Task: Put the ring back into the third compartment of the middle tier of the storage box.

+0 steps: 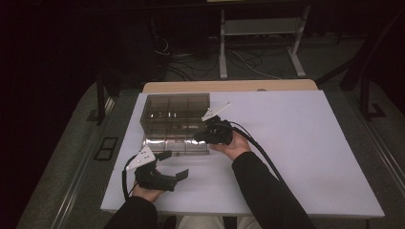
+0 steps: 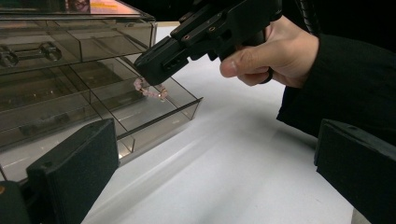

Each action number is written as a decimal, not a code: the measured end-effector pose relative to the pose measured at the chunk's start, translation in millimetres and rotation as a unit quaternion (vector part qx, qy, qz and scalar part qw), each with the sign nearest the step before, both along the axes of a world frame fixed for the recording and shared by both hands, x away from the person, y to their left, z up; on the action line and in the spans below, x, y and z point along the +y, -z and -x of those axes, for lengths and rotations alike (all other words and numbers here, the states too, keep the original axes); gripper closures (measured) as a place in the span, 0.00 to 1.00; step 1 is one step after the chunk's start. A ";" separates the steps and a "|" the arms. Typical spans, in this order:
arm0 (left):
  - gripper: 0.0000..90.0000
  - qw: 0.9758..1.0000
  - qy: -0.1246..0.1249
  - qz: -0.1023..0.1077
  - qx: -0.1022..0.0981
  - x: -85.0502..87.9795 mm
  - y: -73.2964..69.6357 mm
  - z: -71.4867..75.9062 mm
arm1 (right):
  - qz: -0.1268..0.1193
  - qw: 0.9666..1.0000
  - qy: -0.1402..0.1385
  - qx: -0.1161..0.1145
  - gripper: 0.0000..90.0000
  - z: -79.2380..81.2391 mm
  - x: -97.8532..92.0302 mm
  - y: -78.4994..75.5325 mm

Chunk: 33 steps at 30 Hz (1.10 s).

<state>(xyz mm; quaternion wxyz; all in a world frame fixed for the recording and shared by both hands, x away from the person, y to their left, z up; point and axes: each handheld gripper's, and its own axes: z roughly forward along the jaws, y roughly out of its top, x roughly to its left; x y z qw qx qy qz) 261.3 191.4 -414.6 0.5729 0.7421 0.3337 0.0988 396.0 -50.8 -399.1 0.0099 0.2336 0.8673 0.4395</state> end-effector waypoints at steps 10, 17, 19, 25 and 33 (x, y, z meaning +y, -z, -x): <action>0.00 1.000 0.001 -0.001 -0.001 0.1 0.0 -0.3 | 0.003 1.000 -0.002 0.007 0.95 -1.7 4.9 7.8; 0.00 1.000 0.002 -0.001 -0.001 0.1 -0.1 -0.5 | 0.006 1.000 -0.001 0.009 0.94 -2.3 7.3 11.4; 0.00 1.000 0.002 -0.001 -0.001 0.1 -0.1 -0.5 | 0.007 1.000 -0.001 0.009 0.94 -2.7 8.1 12.9; 0.00 1.000 0.003 -0.001 -0.001 -0.1 -0.1 -0.5 | 0.010 1.000 -0.002 0.013 0.94 -2.7 10.4 16.6; 0.00 1.000 0.003 -0.001 0.000 -0.3 0.2 -0.7 | 0.012 1.000 0.002 0.020 0.84 -3.7 11.4 18.4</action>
